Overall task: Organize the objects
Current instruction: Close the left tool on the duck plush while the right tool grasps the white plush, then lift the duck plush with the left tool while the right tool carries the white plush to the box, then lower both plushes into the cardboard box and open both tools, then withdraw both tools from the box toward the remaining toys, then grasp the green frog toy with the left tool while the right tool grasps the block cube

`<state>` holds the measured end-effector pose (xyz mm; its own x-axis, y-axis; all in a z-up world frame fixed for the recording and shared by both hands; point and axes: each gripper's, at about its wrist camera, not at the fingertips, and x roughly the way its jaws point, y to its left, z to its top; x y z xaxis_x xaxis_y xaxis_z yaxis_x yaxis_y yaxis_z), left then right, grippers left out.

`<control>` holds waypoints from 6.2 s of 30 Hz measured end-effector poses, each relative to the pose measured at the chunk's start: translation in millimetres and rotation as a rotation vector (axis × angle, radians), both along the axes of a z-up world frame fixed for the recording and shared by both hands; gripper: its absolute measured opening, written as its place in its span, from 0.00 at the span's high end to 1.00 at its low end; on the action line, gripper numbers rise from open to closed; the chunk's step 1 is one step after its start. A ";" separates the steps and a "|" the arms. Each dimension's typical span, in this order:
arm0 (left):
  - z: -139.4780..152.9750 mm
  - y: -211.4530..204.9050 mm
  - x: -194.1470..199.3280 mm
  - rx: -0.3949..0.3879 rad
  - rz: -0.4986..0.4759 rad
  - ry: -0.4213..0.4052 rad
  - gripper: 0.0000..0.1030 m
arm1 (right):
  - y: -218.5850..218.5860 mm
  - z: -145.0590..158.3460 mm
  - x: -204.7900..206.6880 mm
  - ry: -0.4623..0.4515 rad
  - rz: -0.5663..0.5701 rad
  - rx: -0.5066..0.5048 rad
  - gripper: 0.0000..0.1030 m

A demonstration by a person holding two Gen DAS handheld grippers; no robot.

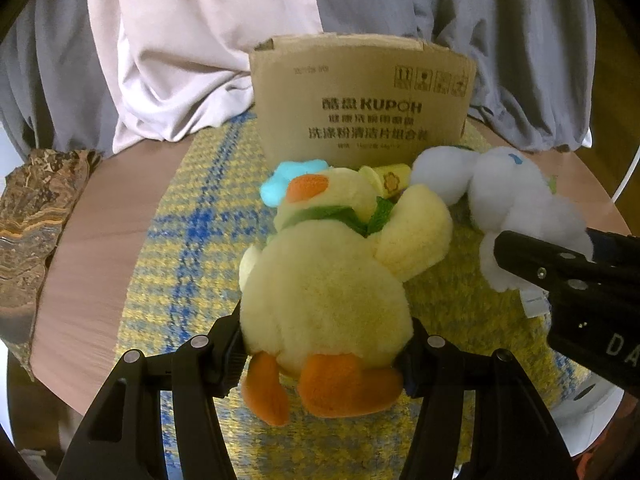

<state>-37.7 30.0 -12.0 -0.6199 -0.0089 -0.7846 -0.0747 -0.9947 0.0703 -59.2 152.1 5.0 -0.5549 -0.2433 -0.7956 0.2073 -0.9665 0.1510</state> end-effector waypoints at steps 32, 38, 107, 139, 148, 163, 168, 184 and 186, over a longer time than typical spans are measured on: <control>96.9 -10.5 -41.7 0.001 0.024 0.195 0.43 | -4.9 95.2 -15.4 0.215 -0.033 -0.023 0.38; 112.4 -13.2 -58.4 0.003 0.024 0.225 0.43 | -6.9 109.5 -26.7 0.244 -0.041 -0.028 0.38; 102.7 1.5 -216.2 0.018 0.015 0.059 0.04 | 8.1 103.5 -181.6 0.064 -0.161 -0.057 0.09; 77.7 -6.3 -124.6 -0.061 0.106 0.135 0.03 | 23.5 81.3 -95.7 0.151 -0.200 -0.050 0.07; 54.6 -12.1 -102.0 -0.081 0.112 0.132 0.03 | 19.9 53.5 -81.5 0.115 -0.179 -0.051 0.07; 10.3 -24.1 -84.5 -0.096 0.121 0.070 0.03 | 3.4 14.7 -68.1 0.063 -0.136 -0.029 0.07; 0.5 -22.1 -79.7 -0.110 0.104 0.066 0.03 | -5.3 3.0 -65.9 0.050 -0.111 -0.010 0.07; -38.3 -19.2 -83.5 -0.092 0.073 -0.014 0.03 | -32.2 -40.2 -77.7 -0.030 -0.034 0.043 0.07; -42.3 -18.6 -85.6 -0.090 0.071 -0.023 0.03 | -34.4 -44.6 -80.8 -0.045 -0.023 0.046 0.07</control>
